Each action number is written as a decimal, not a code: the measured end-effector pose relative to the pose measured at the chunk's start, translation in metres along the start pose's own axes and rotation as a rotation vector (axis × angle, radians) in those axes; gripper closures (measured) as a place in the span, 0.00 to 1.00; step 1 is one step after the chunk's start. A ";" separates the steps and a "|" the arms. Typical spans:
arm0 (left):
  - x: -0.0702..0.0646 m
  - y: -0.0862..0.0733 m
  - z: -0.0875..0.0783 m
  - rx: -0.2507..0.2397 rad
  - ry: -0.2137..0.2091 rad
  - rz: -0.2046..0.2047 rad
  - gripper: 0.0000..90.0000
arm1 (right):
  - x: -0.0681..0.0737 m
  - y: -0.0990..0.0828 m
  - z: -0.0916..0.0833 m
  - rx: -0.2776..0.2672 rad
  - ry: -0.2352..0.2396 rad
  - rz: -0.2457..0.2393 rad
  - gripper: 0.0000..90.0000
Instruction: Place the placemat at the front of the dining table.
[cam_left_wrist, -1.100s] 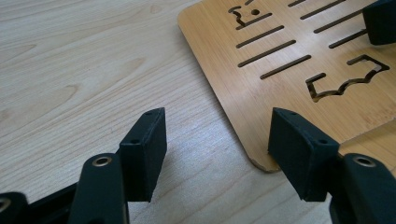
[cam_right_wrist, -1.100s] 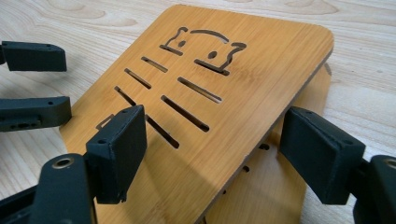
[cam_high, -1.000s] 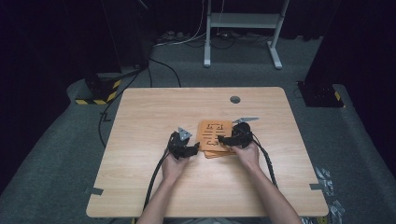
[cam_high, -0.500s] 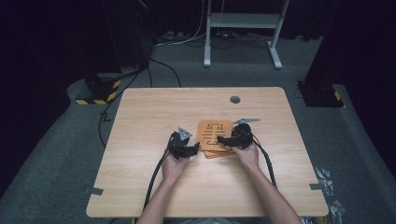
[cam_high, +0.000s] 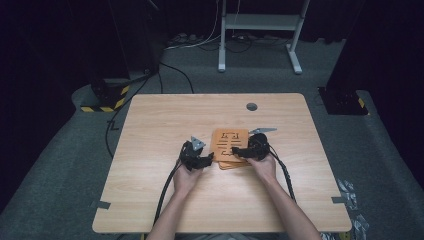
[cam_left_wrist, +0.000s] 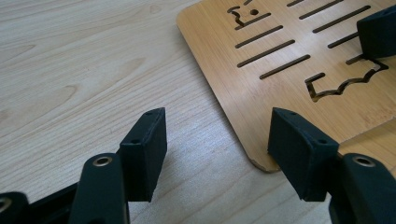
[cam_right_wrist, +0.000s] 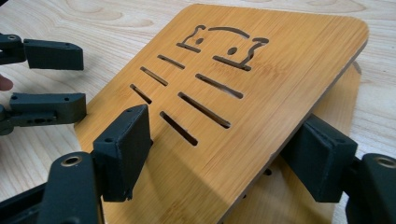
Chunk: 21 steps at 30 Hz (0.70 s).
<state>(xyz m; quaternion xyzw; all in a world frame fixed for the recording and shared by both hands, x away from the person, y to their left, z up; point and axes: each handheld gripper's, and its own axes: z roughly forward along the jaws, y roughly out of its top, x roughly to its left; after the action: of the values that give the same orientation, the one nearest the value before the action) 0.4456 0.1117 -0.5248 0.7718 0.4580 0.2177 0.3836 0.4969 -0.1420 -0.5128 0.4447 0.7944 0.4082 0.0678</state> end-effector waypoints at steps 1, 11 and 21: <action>0.000 0.000 0.000 0.000 0.000 0.000 0.41 | 0.000 0.000 0.000 0.000 0.000 0.000 0.29; 0.000 0.000 0.000 -0.001 0.002 -0.009 0.41 | 0.002 -0.001 -0.005 -0.027 0.014 -0.014 0.29; 0.001 -0.001 -0.001 -0.010 0.010 -0.028 0.41 | 0.014 0.003 -0.014 -0.064 0.020 -0.040 0.30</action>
<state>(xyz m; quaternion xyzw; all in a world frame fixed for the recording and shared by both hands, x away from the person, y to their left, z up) 0.4449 0.1131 -0.5246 0.7623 0.4697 0.2181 0.3882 0.4839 -0.1390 -0.4978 0.4223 0.7902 0.4365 0.0819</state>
